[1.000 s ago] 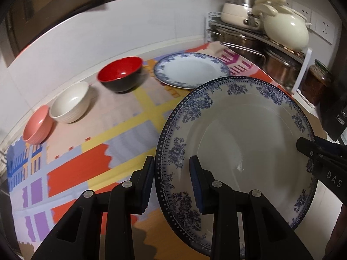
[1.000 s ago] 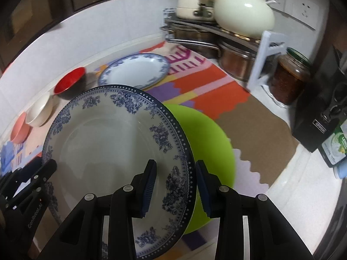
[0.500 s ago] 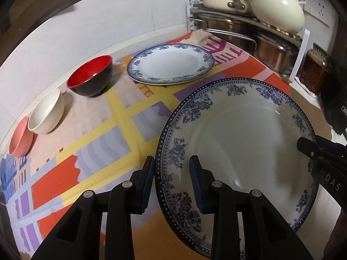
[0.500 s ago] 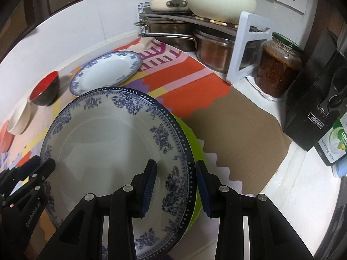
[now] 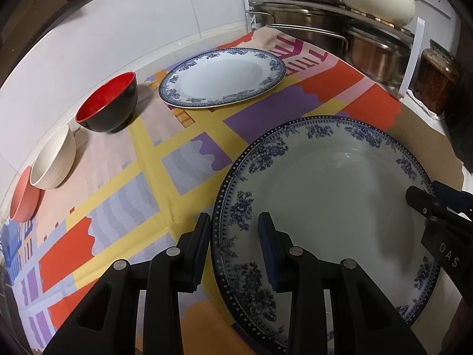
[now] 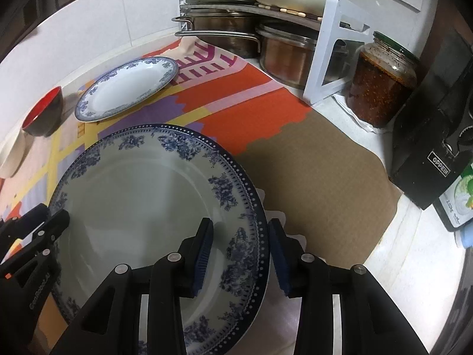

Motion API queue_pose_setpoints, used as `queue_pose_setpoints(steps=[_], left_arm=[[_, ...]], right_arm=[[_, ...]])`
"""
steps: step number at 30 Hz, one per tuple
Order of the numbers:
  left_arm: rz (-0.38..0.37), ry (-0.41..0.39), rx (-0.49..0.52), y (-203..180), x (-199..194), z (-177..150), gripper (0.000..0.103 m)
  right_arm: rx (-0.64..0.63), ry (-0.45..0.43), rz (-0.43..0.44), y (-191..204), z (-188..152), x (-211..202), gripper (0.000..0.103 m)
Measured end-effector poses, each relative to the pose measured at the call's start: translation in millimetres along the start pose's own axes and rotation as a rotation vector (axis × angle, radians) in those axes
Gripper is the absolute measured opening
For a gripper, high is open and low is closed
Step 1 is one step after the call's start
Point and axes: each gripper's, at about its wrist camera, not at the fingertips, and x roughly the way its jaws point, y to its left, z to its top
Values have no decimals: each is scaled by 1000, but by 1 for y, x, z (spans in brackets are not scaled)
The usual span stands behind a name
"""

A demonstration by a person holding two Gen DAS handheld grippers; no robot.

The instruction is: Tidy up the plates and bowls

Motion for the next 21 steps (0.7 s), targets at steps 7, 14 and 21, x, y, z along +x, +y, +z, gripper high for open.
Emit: queue_pose_setpoints(steps=[7,14,21], left_arm=[[1,2,7,-2,3,0,35],[-34,2,3,-1,4,1,43],[-35,-30,-21,8,-9,5,59]], right_arm=[[-5,-4,-4,0,0,3,41],[3,-7,9,1,-1,3,44],[6,-20,40,5,-1,-3,58]])
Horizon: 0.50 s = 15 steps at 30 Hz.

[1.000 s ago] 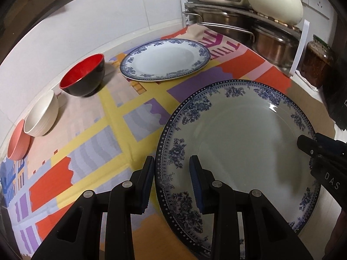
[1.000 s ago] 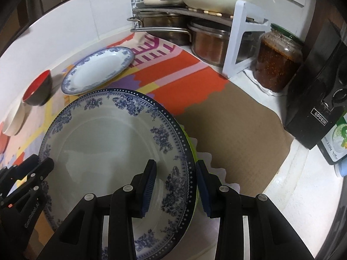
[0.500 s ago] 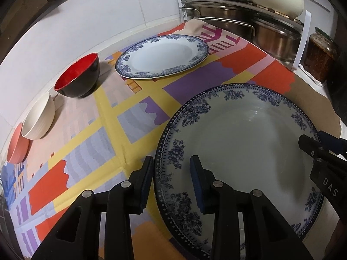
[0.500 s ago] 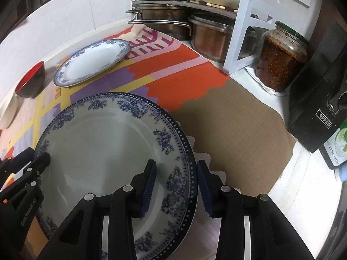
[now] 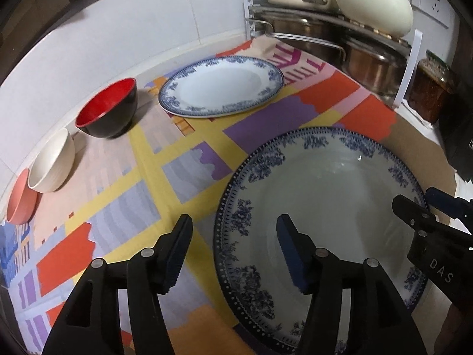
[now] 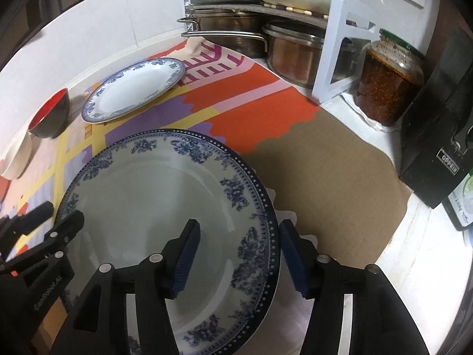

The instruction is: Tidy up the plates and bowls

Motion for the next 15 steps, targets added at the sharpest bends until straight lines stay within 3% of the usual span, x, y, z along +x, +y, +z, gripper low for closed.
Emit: queue_pose_setpoints(steps=[10,15], left_arm=[[-5,-58,-33,17,-30,1,75],[-5,-95,-43,31,-49,1,77]], right_arm=[[-4,-55,24,8,6,-24,63],[-14,-88,47,19,8,-43,63]])
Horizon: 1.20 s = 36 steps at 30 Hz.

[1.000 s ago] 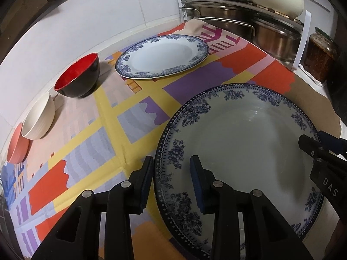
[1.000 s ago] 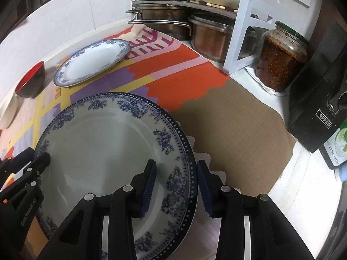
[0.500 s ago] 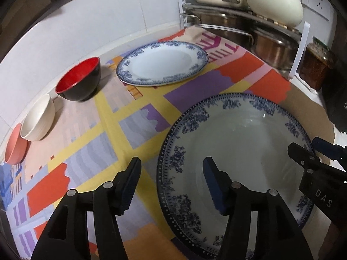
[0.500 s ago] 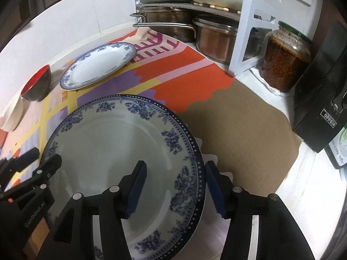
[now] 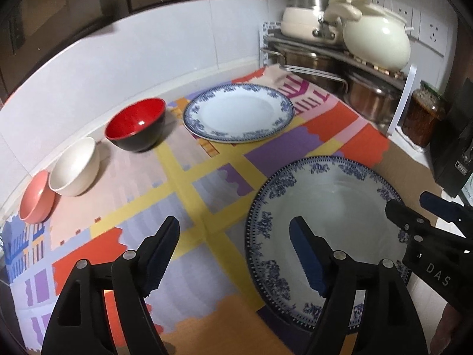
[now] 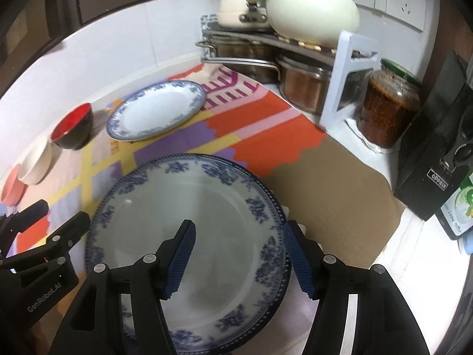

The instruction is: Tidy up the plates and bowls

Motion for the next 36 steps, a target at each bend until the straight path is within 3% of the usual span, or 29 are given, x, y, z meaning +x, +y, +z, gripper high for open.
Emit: queue_pose_setpoints(steps=[14,22,36], left_arm=[[20,-108,71,32,-28,29,79],[-91,-44,54,57,-11,62,79],[-39,-39,132,78,24,131,79]], right_arm=[[-10,-67,34,33,23,-33,64],[-20,-93,29,45,52,-37,64],[-51,-53,38,67,121,-3,64]])
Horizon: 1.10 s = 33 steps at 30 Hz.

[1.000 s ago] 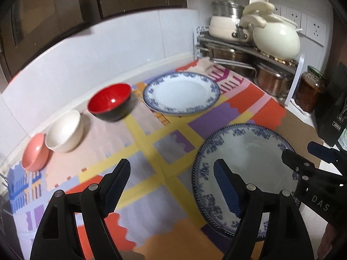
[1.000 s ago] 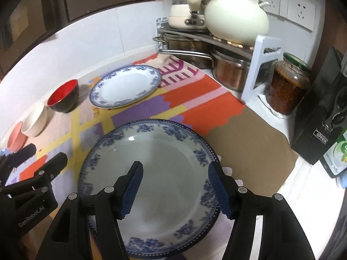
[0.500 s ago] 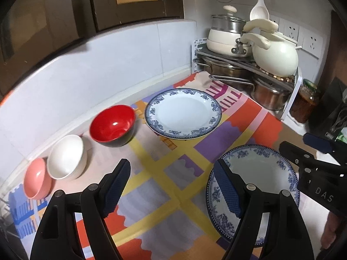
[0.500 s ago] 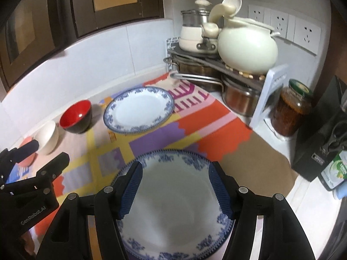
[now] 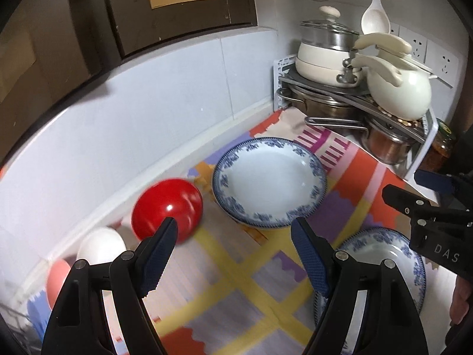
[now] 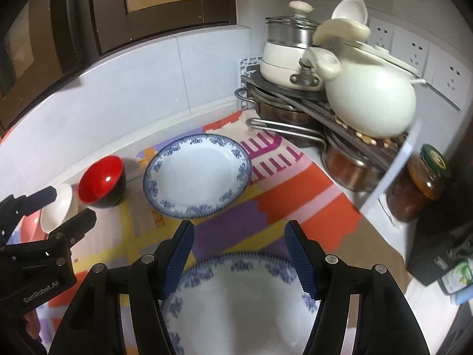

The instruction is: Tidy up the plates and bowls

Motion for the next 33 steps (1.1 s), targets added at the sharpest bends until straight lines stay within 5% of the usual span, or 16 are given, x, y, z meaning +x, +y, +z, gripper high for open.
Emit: queue_pose_setpoints(steps=[16,33], left_arm=[[-26,128,43,22,102,65,79],[-33,349,1,33,220,78,70]], right_arm=[[28,65,-28,4,70,79,64],[119,210,-76,-23,90,186,64]])
